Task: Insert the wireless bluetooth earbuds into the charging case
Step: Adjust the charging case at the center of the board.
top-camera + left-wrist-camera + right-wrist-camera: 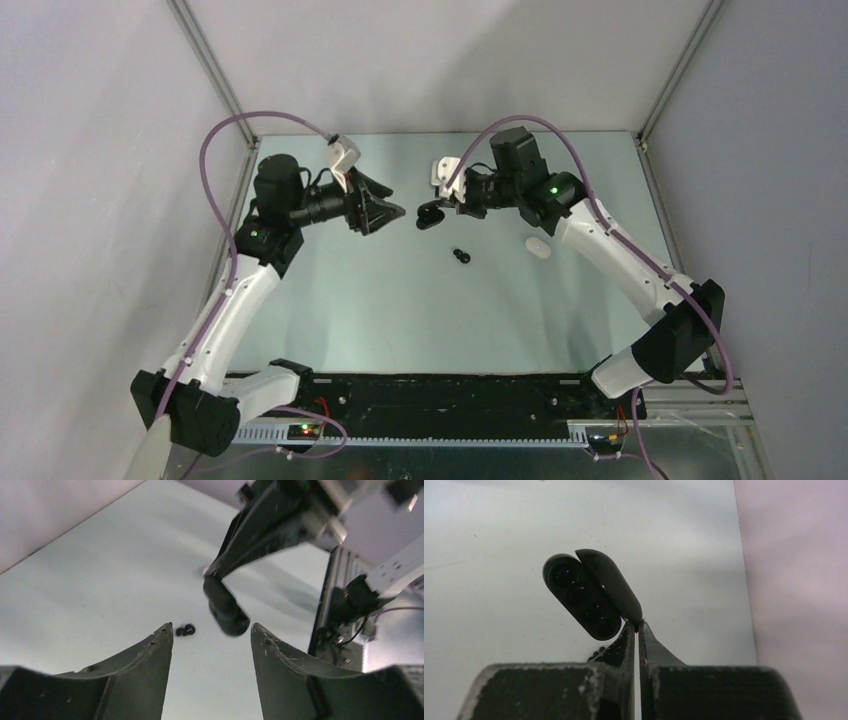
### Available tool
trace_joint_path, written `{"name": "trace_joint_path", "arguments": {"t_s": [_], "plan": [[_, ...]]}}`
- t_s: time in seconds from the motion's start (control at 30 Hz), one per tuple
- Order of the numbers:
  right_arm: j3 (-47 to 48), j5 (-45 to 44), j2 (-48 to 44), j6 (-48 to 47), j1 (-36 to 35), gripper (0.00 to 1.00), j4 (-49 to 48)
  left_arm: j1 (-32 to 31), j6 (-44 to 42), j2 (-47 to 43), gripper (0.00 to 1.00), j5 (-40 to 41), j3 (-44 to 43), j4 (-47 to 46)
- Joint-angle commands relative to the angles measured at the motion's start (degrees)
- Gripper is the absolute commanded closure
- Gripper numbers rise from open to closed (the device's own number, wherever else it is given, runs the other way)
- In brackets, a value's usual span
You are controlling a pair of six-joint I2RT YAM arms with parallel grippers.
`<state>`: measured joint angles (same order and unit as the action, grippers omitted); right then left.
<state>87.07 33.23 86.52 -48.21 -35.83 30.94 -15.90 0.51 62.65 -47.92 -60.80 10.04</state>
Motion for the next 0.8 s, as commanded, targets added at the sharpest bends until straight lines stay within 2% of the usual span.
{"name": "trace_joint_path", "arguments": {"t_s": [0.0,0.17,0.47,0.77], "plan": [[1.6,-7.43,-1.35,-9.53,-2.24,1.0,1.19,0.25,11.62,4.35,0.39,-2.61,-6.21,1.38],[1.68,-11.05,-0.75,-13.09,-4.27,1.0,0.79,0.25,17.88,11.17,0.44,-5.32,-10.21,3.89],[1.83,-15.18,0.08,-16.33,-7.02,1.0,0.19,0.06,20.14,18.61,0.44,-7.7,-16.13,10.38],[2.62,-16.9,1.58,-16.58,-8.08,1.0,-0.76,-0.7,18.17,21.97,0.46,-9.52,-19.33,15.87]]}}
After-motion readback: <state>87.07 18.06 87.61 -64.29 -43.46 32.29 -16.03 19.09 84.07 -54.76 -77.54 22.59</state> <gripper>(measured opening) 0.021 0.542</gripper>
